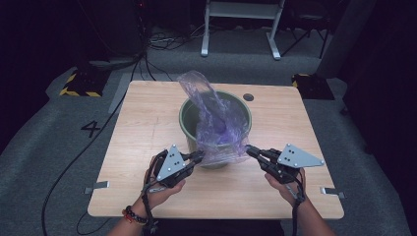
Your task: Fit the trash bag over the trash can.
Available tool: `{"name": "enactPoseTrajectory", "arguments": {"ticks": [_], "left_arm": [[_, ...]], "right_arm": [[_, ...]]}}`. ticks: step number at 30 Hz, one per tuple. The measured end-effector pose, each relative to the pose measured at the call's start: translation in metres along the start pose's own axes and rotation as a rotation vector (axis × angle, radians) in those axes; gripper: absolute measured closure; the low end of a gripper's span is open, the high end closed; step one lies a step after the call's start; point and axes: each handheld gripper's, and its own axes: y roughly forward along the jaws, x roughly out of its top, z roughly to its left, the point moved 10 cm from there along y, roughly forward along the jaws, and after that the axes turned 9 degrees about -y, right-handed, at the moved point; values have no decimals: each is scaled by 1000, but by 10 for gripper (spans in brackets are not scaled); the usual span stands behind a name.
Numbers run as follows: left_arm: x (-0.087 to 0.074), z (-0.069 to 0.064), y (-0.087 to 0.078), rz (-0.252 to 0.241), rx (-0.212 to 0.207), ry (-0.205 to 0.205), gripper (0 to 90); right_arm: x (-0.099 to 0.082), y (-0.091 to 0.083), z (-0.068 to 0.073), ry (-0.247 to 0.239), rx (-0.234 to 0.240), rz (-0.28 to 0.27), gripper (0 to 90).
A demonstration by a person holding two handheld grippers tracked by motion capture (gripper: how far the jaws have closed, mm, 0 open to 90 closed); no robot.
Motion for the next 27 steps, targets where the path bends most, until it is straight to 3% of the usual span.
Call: {"name": "enactPoseTrajectory", "arguments": {"ticks": [8, 11, 16, 18, 21, 24, 27], "left_arm": [[-11, 7, 6, 11, -19, -62, 845], [-9, 4, 10, 15, -5, -44, 867], [-9, 1, 12, 31, 18, -14, 890], [-10, 1, 12, 38, 20, -10, 895], [-8, 0, 13, 44, 23, -2, 897], [-7, -2, 14, 50, 27, 12, 897], [-7, -3, 17, 60, 27, 20, 897]], "right_arm": [[-23, 3, -9, 62, -38, 32, 884], [-26, 5, -11, 67, -56, 39, 681], [-19, 0, -8, 7, -102, 40, 372], [-14, -4, -4, -25, -116, 36, 290], [-4, -11, 3, -72, -134, 22, 240], [11, -17, 8, -92, -140, -2, 231], [27, -21, 15, -150, -138, -32, 234]]}}
